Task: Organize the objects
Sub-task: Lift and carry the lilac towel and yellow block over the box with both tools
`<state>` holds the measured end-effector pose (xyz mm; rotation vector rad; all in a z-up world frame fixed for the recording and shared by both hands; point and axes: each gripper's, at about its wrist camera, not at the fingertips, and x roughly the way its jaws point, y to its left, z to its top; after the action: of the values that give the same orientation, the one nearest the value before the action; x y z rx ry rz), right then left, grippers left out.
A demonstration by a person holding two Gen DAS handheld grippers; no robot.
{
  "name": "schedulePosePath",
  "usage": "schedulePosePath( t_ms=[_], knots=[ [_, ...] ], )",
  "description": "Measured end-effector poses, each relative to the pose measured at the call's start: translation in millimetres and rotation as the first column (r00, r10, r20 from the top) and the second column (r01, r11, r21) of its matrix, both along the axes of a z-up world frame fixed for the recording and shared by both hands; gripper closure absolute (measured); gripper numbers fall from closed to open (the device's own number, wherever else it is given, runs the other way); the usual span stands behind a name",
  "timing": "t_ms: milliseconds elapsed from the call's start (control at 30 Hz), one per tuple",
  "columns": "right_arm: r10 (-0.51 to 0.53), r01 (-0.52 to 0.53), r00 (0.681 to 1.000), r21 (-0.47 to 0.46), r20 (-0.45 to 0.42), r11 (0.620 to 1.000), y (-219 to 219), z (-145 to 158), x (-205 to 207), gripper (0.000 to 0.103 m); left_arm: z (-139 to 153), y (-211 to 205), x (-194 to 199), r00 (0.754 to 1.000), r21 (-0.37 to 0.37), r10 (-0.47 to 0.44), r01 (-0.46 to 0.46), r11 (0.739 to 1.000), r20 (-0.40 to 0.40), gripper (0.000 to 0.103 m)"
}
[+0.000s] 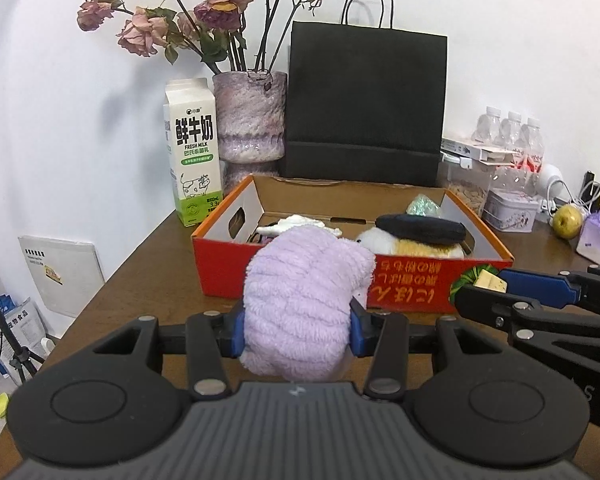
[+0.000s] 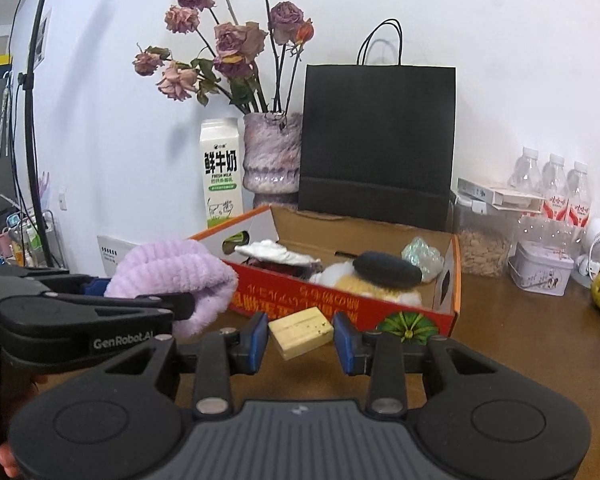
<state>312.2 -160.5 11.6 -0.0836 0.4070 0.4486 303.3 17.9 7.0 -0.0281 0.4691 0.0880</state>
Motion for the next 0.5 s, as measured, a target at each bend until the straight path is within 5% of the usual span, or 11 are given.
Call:
schedulePosePath(
  t_ms=[500],
  knots=[
    [-0.015,0.014,0.999,0.034,0.037,0.999,3,5,52,0.069,11,2,53,0.999,-0.047,0.0,0.001,0.999,0.04,0.056]
  ],
)
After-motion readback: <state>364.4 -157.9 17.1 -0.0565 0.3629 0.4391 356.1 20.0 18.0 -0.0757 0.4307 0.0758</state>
